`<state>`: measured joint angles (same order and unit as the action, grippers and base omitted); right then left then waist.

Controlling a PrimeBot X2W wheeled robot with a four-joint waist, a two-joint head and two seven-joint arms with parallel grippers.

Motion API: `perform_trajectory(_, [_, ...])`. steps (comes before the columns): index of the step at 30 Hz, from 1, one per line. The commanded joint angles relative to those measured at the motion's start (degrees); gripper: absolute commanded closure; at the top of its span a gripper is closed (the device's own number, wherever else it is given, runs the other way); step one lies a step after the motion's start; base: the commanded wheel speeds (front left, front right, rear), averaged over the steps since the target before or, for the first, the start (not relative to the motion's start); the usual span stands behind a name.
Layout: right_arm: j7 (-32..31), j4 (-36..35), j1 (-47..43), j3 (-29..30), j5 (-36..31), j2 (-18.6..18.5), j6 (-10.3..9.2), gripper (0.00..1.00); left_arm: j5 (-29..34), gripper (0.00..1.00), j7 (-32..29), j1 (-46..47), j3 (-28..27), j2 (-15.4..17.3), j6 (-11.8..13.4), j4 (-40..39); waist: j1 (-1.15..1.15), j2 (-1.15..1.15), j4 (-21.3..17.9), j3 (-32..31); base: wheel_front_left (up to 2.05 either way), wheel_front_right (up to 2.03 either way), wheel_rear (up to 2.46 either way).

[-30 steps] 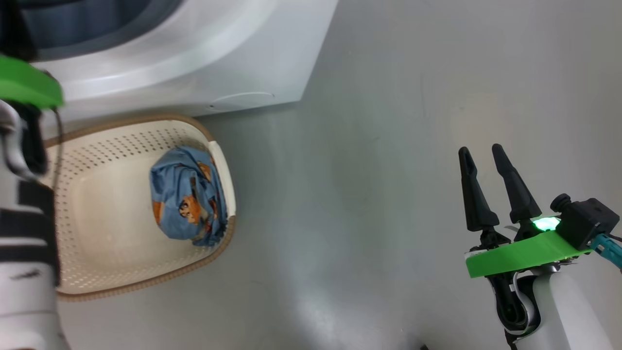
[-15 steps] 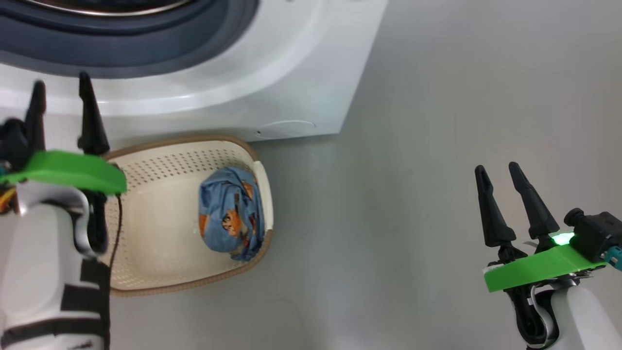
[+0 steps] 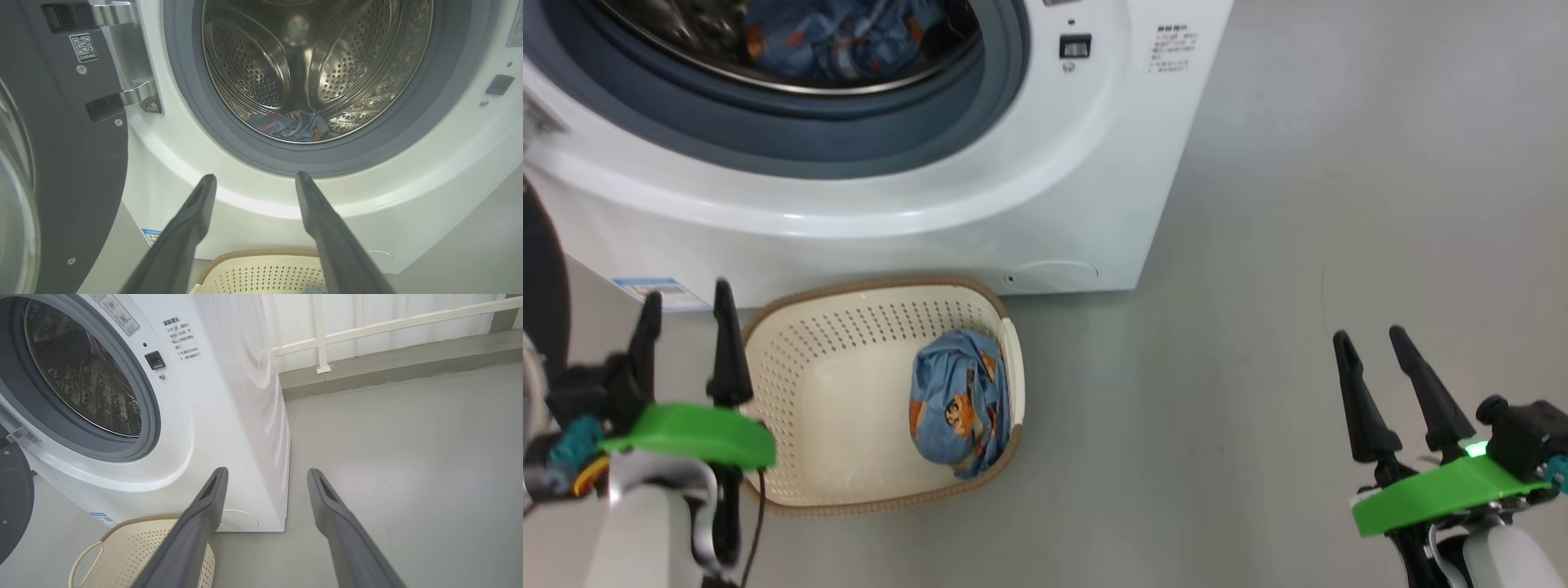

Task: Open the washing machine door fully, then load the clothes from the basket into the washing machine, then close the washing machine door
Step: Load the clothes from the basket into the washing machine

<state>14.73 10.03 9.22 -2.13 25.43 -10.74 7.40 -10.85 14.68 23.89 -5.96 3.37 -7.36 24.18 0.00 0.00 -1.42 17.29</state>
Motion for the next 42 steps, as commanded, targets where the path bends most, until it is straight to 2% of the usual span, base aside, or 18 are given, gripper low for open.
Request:
perform_trajectory(1, [0.27,-0.99,-1.55,-1.15,0.21,-0.81,0.09,0.00,0.40,0.00,0.32,-2.32,-1.23,1.39,-0.13,-2.43,0.00,0.00,1.08,-2.94,0.00,0.00,0.00])
perform_trajectory(13, [0.27,-0.95,-7.47,-0.36,0.64,-2.20,0.09,0.00,-0.44,0.00,0.32,-14.04,-0.92,1.38,-0.13,-8.26,0.00,0.00,1.61,-9.21,0.00,0.00,0.00])
perform_trajectory(25, [0.27,-1.65,-11.87,1.03,0.65,-1.40,0.09,0.00,-0.57,0.00,0.32,-23.03,-1.50,0.70,-0.13,-14.75,0.00,0.00,1.48,-12.02,0.00,0.00,0.00])
perform_trajectory(42, [0.27,-2.21,-11.08,1.47,0.41,-0.79,0.09,0.00,-0.40,0.00,0.32,-24.08,-1.34,0.02,-0.13,-17.08,0.00,0.00,1.11,-10.51,0.00,0.00,0.00])
